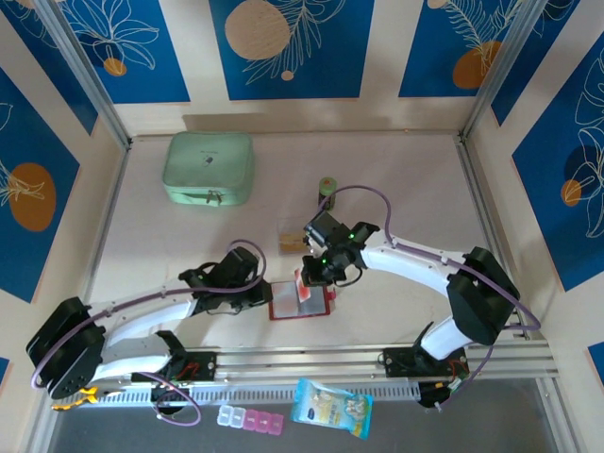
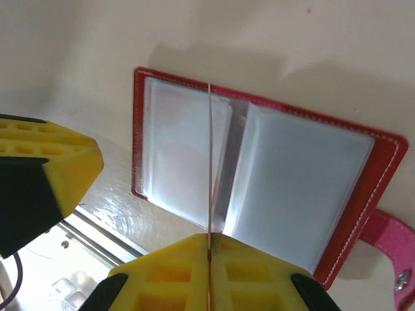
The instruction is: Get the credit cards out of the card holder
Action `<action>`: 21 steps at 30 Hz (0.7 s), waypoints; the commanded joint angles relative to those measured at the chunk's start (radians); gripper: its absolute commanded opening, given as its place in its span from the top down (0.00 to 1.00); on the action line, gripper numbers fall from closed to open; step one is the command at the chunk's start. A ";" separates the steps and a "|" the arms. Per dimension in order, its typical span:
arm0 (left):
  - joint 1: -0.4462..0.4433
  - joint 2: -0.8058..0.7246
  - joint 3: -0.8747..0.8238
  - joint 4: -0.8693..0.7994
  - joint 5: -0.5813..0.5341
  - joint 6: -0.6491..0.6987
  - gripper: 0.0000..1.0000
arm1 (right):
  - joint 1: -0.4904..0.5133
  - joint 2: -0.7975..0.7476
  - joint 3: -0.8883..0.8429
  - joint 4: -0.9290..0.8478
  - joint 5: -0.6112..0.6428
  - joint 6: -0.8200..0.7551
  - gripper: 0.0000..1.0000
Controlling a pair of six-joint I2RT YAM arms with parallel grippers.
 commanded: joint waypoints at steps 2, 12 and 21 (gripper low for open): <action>0.017 -0.063 -0.019 -0.047 -0.032 0.011 0.80 | -0.017 0.013 0.076 -0.123 0.027 -0.286 0.95; 0.056 -0.127 -0.033 -0.074 -0.030 0.020 0.74 | -0.036 0.128 0.245 -0.302 0.104 -0.897 0.99; 0.077 -0.152 -0.043 -0.098 -0.017 0.025 0.74 | -0.084 0.255 0.415 -0.409 0.199 -1.226 1.00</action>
